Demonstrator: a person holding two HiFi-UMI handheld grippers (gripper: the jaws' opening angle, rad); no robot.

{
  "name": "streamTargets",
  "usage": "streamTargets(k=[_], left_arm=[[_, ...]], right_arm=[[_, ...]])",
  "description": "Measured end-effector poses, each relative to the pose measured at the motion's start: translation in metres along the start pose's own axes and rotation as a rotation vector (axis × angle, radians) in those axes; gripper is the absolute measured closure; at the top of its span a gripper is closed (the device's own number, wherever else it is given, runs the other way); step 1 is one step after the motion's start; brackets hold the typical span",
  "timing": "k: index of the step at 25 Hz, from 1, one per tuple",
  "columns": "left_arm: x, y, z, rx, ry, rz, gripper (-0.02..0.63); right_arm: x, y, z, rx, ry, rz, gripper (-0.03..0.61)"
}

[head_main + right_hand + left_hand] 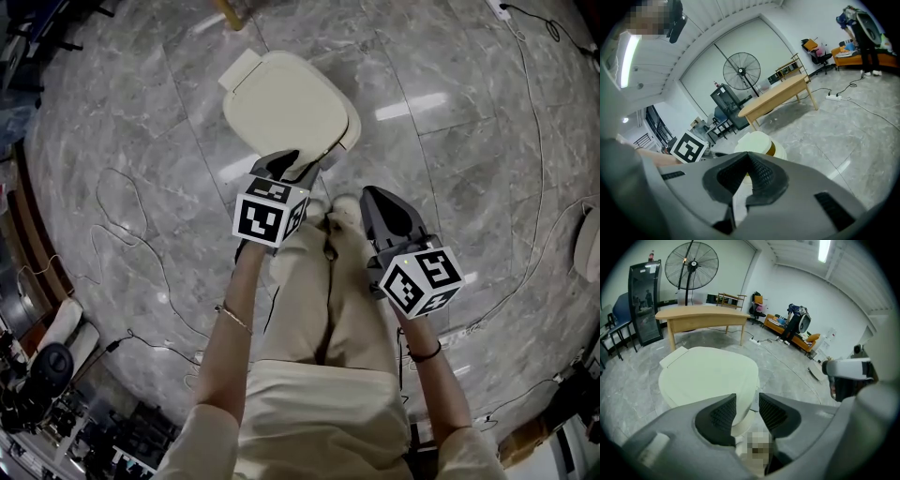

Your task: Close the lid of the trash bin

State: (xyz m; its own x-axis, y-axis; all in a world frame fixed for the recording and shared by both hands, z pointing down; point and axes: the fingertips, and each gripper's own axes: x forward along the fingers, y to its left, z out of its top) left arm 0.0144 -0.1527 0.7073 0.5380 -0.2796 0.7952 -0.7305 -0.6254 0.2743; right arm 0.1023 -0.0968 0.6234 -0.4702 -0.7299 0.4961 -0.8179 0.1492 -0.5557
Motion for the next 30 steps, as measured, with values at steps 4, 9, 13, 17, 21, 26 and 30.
streamTargets(k=[4,9,13,17,21,26,30], left_arm=[[0.008,0.007,-0.006,-0.01,0.02,0.021,0.494],[0.018,0.01,-0.013,0.012,0.036,0.043,0.534],[0.024,0.011,-0.017,0.046,0.053,0.055,0.569],[0.028,0.013,-0.02,0.056,0.066,0.064,0.578],[0.03,0.014,-0.021,0.093,0.078,0.064,0.588],[0.032,0.015,-0.021,0.143,0.078,0.069,0.591],[0.032,0.015,-0.025,0.152,0.085,0.075,0.591]], right_arm=[[0.006,-0.006,-0.001,-0.001,0.007,0.001,0.574],[0.01,-0.014,-0.004,0.002,0.019,-0.006,0.574],[0.015,-0.02,0.0,0.009,0.017,-0.008,0.574],[0.017,-0.022,0.005,0.01,0.011,-0.012,0.574],[0.017,-0.027,0.005,0.019,0.012,-0.024,0.574],[0.018,-0.028,0.006,0.025,0.003,-0.028,0.574],[0.017,-0.026,0.005,0.024,0.003,-0.027,0.574]])
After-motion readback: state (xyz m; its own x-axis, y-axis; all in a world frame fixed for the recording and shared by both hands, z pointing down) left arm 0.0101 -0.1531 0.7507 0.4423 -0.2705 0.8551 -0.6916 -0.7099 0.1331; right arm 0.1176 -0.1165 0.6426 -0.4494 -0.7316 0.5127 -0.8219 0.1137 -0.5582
